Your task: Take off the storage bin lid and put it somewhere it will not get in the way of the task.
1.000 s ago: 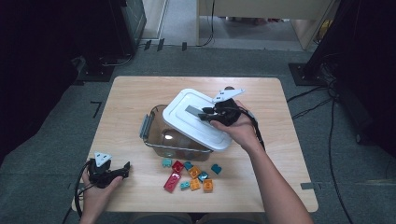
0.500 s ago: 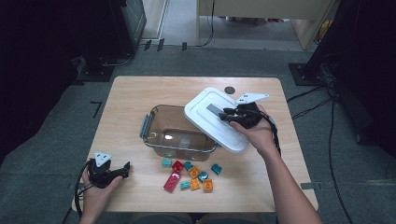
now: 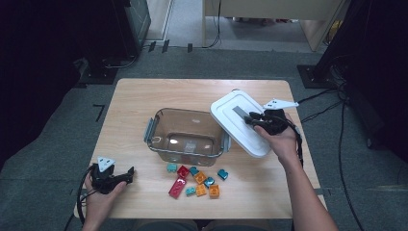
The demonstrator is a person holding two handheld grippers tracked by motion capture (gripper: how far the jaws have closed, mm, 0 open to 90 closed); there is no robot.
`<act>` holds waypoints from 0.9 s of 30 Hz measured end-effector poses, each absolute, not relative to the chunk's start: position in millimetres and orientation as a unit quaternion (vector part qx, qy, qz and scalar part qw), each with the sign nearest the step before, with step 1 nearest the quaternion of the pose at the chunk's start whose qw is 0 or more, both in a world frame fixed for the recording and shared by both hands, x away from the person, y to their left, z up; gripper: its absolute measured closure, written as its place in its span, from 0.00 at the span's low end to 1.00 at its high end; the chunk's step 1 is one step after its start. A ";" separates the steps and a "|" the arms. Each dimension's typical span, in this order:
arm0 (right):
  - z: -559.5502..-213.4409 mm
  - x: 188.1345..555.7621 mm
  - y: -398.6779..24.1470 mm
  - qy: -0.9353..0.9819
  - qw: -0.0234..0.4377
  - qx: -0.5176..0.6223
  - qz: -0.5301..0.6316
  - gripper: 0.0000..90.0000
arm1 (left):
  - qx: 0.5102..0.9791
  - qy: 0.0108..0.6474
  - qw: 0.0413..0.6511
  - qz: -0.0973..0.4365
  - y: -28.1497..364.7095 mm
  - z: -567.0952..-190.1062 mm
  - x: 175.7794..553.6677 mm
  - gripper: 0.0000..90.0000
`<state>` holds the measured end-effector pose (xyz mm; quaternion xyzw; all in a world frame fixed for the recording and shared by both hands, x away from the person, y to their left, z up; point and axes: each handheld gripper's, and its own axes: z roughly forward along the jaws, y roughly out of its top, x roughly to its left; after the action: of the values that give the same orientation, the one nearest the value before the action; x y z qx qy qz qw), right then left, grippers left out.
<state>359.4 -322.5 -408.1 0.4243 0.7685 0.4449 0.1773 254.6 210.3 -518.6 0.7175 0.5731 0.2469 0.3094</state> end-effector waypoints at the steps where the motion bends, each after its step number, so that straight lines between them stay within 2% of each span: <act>1: -409.1 359.3 -325.5 0.766 0.179 0.428 0.445 0.76 | 0.717 0.573 0.309 0.247 210.3 -518.6 254.6 0.11; 15: -436.4 362.7 -353.6 0.742 0.200 0.481 0.421 0.76 | 0.717 0.573 0.310 0.247 210.3 -518.6 254.6 0.11; 27: -482.2 371.4 -362.9 0.725 0.197 0.529 0.396 0.76 | 0.717 0.573 0.309 0.247 210.4 -518.6 254.6 0.11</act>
<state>371.4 -362.9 -482.2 0.5287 0.7247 0.3956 0.1968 254.6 210.4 -518.6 0.7174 0.5732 0.2469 0.3095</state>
